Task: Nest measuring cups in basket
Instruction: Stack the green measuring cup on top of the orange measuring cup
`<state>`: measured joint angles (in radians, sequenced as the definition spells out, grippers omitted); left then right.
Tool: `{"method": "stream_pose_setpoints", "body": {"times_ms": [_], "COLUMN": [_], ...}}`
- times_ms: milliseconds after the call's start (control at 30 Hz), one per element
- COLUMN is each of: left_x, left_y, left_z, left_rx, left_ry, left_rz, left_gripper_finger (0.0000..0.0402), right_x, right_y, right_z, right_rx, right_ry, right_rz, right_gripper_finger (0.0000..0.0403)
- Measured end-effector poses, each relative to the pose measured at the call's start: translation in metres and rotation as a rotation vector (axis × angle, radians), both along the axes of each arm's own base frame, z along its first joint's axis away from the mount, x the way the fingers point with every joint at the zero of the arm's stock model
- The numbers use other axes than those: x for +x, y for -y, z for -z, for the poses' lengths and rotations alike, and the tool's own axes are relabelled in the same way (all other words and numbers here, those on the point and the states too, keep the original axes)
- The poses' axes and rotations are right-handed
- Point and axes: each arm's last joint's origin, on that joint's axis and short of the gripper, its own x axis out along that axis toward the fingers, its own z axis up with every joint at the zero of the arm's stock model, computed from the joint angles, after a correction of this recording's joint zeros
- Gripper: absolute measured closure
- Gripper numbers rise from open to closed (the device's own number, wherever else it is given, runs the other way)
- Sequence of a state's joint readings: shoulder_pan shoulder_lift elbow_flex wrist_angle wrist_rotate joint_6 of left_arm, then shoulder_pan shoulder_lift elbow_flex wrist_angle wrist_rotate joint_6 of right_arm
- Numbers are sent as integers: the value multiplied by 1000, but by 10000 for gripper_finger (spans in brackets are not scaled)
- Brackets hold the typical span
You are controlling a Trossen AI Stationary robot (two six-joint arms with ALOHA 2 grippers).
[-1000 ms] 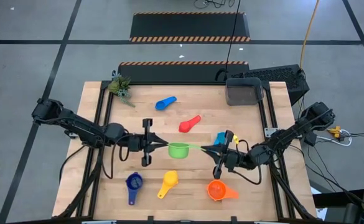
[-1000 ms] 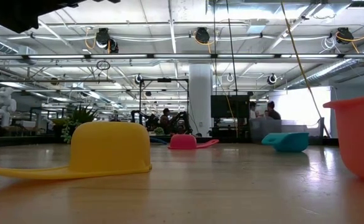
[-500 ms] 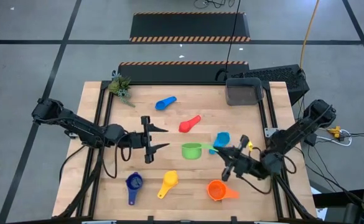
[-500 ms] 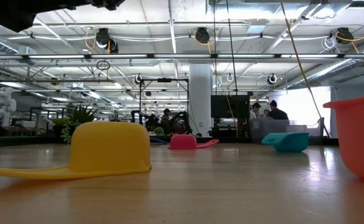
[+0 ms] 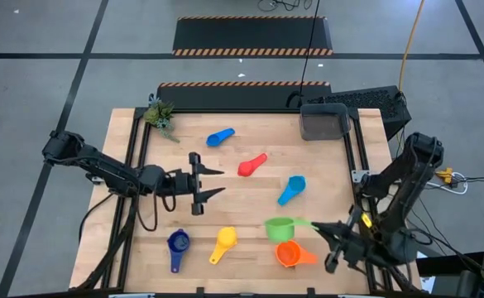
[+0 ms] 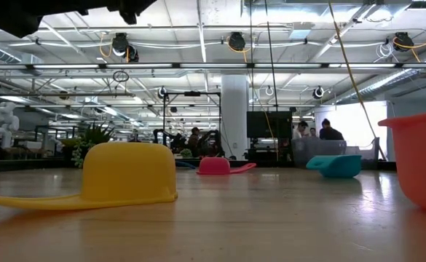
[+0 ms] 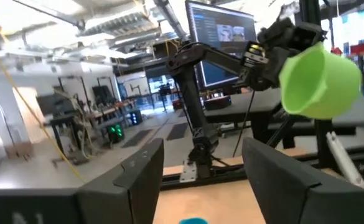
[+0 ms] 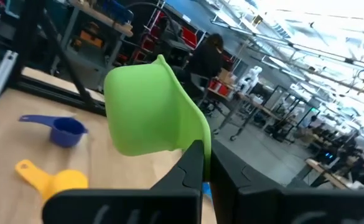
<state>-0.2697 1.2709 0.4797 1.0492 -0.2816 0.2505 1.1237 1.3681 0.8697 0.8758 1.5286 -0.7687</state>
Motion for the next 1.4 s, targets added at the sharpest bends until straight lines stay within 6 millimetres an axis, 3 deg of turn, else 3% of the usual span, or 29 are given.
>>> {"method": "stream_pose_setpoints", "body": {"times_ms": [267, 433, 533, 800, 967, 1400], "left_x": [-6, -14, -18, -23, -24, -13], "left_y": [20, 37, 49, 83, 92, 103], "left_z": [0, 0, -3, -20, -20, 8], "left_rx": [-85, -118, -150, -166, -229, -361], "left_ry": [-5, -14, -10, -111, -185, -273], "left_rz": [45, 29, 22, -35, -38, -28], "left_gripper_finger": [210, 226, 236, 249, 250, 250], "right_x": [-7, -7, -7, -2, 5, 8], "right_y": [-35, -45, -47, -48, -56, -66], "right_z": [-13, -29, -28, 3, 26, 82], "right_rx": [-63, -140, -228, -271, -317, -653], "right_ry": [-33, -62, -85, -136, -195, -357], "right_rz": [-52, -78, -146, -251, -316, -221], "right_gripper_finger": [403, 403, 403, 403, 403, 403]}}
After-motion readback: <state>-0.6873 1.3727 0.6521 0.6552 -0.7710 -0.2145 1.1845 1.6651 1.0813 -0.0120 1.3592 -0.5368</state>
